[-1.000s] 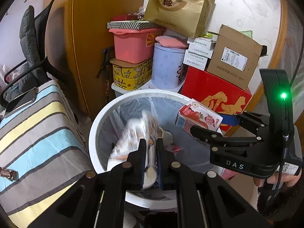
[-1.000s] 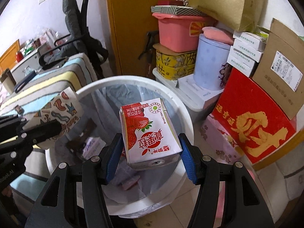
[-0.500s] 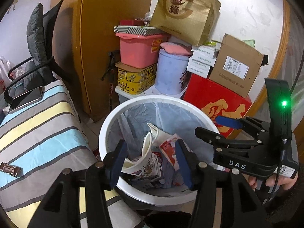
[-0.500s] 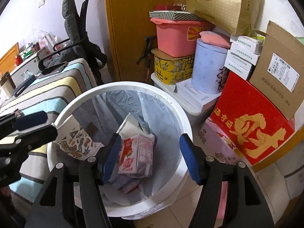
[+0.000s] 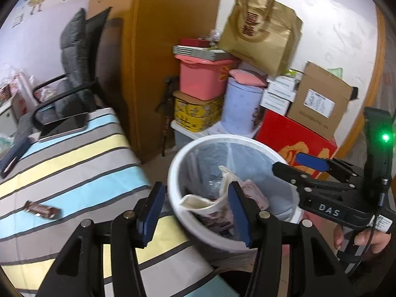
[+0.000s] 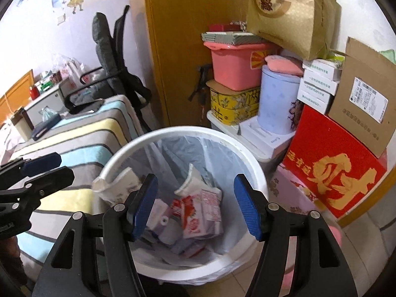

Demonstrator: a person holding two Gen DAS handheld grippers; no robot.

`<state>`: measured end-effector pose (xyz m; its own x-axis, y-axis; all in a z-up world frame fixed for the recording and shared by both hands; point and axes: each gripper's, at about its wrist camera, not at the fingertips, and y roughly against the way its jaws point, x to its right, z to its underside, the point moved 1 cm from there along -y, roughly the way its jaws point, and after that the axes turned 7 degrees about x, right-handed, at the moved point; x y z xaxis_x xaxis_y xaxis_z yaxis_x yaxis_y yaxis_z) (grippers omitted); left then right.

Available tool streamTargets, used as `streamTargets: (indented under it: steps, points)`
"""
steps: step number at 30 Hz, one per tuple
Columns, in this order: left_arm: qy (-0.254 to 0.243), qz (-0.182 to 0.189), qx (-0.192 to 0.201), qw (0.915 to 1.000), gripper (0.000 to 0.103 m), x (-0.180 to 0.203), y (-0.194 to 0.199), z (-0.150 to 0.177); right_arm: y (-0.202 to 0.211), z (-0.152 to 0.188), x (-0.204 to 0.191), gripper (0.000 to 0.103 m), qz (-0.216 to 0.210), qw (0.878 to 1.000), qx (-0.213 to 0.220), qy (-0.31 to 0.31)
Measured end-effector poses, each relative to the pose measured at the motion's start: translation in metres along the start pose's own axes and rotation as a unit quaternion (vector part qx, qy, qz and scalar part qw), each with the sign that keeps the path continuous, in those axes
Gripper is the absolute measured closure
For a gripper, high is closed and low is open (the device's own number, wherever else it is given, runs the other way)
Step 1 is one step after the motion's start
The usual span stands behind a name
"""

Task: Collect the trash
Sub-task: 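Open both tools to drop the paper cup and carton into the bin, then move the left tool to the brown snack wrapper and close on it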

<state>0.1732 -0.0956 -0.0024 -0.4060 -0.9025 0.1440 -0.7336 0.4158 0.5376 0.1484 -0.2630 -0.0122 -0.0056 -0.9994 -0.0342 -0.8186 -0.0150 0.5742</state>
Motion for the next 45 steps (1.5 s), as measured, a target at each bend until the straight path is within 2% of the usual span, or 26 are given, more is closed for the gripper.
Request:
streamTargets:
  steps: [8,14,24,28,37,45]
  points:
    - [0.025,-0.061,0.008,0.9978,0.046,-0.044,0.021,0.007,-0.002,-0.002,-0.036,0.038,-0.020,0.999,0.004,0.029]
    - [0.040,-0.103,0.016,0.9937,0.045,-0.075,0.037,0.013,-0.003,-0.004,-0.059,0.038,-0.051,0.998,0.015,0.033]
    - [0.075,-0.144,0.018,0.9866,0.044,-0.121,0.058,0.027,-0.011,-0.007,-0.105,0.038,-0.087,0.995,0.013,0.055]
    - [0.098,-0.166,0.013,0.9811,0.043,-0.144,0.061,0.034,-0.015,-0.007,-0.121,0.038,-0.101,0.993,0.012,0.058]
    - [0.156,-0.181,-0.009,0.9711,0.043,-0.185,0.045,0.047,-0.027,-0.007,-0.148,0.038,-0.118,0.990,0.008,0.076]
    - [0.169,-0.195,-0.025,0.9657,0.043,-0.203,0.015,0.045,-0.040,-0.006,-0.149,0.038,-0.121,0.990,0.000,0.070]
